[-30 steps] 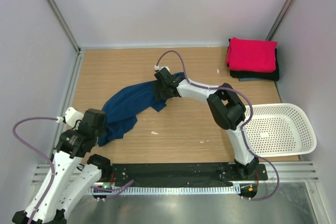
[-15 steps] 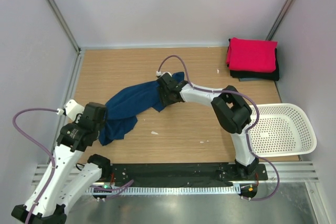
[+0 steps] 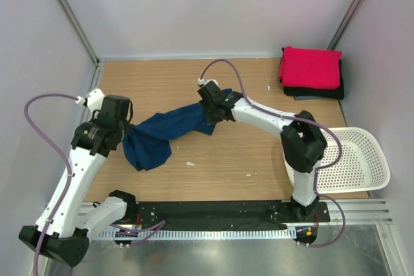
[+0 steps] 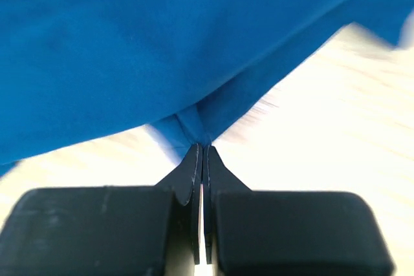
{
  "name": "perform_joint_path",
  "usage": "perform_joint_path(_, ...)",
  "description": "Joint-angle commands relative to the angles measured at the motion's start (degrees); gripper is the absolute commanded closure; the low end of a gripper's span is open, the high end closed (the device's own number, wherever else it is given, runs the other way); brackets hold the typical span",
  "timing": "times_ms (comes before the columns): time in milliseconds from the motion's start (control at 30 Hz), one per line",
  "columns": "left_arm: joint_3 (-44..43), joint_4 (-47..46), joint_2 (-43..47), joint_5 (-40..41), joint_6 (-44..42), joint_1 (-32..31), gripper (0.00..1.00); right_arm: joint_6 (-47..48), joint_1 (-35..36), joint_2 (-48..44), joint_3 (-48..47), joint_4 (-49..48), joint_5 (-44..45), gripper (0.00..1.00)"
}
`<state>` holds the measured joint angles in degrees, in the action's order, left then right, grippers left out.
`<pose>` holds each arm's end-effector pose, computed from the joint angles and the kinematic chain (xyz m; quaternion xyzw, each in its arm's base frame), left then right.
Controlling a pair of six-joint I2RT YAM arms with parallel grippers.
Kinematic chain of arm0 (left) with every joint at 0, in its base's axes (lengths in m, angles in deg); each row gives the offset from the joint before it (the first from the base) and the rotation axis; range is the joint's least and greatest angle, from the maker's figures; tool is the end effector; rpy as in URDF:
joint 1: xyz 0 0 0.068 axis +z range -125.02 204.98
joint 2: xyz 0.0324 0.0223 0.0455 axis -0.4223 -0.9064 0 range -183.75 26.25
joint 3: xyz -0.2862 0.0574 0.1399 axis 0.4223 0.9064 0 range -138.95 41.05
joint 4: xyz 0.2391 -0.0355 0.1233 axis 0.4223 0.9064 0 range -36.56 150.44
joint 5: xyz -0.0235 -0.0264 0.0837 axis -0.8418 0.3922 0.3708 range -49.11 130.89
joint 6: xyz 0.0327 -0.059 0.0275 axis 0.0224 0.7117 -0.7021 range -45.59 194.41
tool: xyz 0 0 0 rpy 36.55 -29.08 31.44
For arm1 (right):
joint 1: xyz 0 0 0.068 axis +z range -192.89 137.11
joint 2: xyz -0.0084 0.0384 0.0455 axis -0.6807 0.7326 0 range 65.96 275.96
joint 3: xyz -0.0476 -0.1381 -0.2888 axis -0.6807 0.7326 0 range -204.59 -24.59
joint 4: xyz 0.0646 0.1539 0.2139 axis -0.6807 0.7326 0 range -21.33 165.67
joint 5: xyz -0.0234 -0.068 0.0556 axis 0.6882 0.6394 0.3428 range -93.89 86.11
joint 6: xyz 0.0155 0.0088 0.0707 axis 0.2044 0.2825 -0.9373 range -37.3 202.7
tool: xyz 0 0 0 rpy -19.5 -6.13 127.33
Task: Fold and stack the t-shirts
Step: Flatten the tshirt out
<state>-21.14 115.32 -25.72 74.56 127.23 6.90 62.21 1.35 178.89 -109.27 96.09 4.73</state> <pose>0.1464 -0.0125 0.3695 -0.3606 0.8344 0.0406 0.4147 0.3446 0.3230 0.2261 -0.1745 0.9369 0.0969 0.2871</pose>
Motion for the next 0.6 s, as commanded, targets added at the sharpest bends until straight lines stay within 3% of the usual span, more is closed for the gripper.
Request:
perform_joint_path(0, -8.98, -7.56, -2.7, -4.03, -11.58, 2.17, 1.0, 2.03, -1.62, -13.24, -5.83, 8.33, 7.71, 0.99)
perform_joint_path(167, -26.63, -9.16, -8.05, -10.02, -20.11, 7.27, 1.0, 8.97, -2.06, -24.58, -19.44, 17.12, 19.84, 0.99)
perform_joint_path(200, -34.23, -8.63, -9.8, -10.2, -21.95, 7.45, 1.0, 9.67, -2.06, -25.9, -21.99, 17.92, 21.07, 0.99)
perform_joint_path(300, -48.91, -3.28, -13.15, -10.2, -24.59, 7.54, 1.0, 11.08, -2.06, -27.93, -34.03, 22.32, 23.72, 0.99)
perform_joint_path(367, -53.8, 1.29, -13.77, -8.45, -25.65, 7.54, 1.0, 11.7, -1.97, -29.33, -40.28, 24.34, 24.33, 0.99)
perform_joint_path(467, -54.62, 5.52, -13.08, -3.01, -26.8, 7.45, 1.0, 12.4, -1.97, -31.7, -40.65, 25.49, 27.39, 0.99)
perform_joint_path(567, -46.72, 6.93, -11.76, -2.55, -24.88, 7.54, 1.0, 11.62, -1.97, -32.94, -35.57, 26.28, 30.04, 0.99)
